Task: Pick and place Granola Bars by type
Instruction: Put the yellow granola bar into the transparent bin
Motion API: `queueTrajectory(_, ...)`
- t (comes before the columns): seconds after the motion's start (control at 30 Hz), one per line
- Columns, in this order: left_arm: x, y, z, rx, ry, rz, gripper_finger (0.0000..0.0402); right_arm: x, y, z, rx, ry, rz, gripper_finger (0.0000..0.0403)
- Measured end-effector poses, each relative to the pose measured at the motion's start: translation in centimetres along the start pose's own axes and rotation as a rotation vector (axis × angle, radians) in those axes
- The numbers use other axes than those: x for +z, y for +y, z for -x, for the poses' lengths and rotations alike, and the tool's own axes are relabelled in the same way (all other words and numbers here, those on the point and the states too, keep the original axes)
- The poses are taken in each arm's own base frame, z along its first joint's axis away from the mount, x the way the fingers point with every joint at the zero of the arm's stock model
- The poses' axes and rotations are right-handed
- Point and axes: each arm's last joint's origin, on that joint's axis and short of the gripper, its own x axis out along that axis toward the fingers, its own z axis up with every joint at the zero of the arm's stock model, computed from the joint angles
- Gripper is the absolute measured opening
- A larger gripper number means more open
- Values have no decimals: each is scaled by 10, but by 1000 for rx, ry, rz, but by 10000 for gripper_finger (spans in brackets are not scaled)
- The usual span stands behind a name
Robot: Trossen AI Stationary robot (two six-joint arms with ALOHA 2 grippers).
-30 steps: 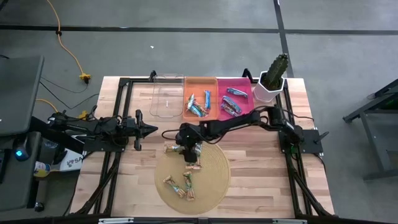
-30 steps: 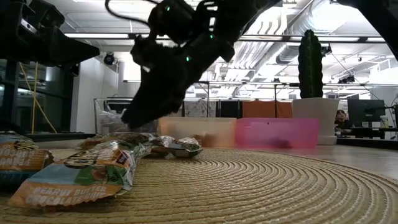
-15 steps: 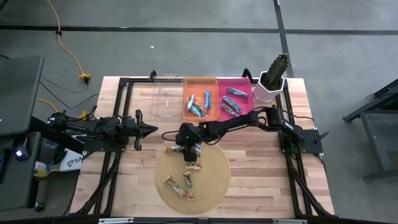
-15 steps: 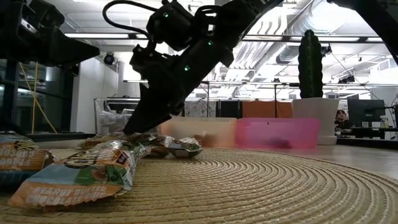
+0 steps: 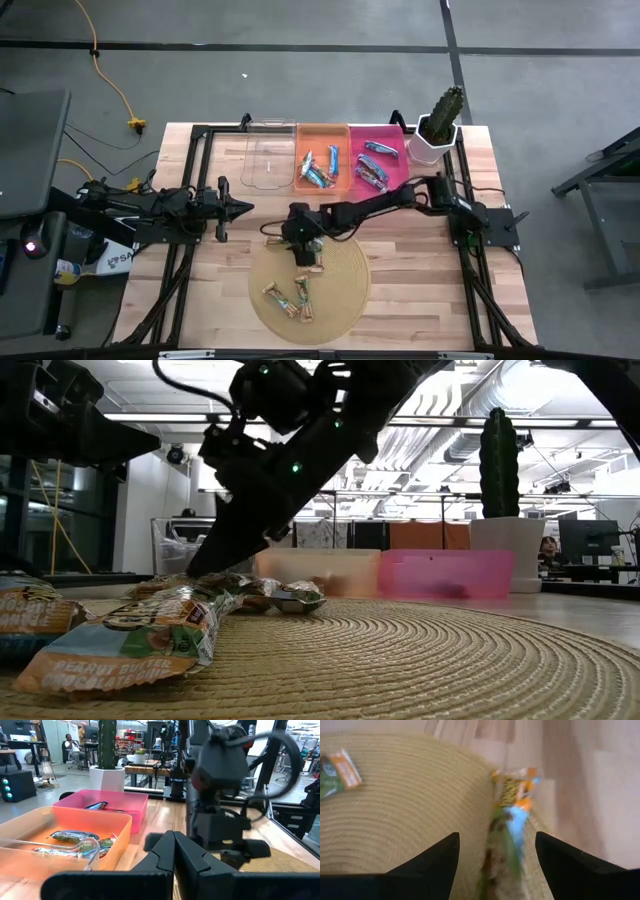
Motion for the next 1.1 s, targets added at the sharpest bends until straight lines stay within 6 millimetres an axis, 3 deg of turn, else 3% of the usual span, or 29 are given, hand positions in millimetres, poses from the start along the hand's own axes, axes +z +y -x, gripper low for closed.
queueTrajectory(0.33,0,0,0,-2,0,0,1,-10,13,-18,-39,-15,-8,245)
queueTrajectory(0.63,0,0,0,-1,0,0,1,-13,10,-20,-171,-5,-32,241)
queueTrajectory(1.1,0,0,0,0,-1,0,1,-13,13,-21,-173,-2,-28,160)
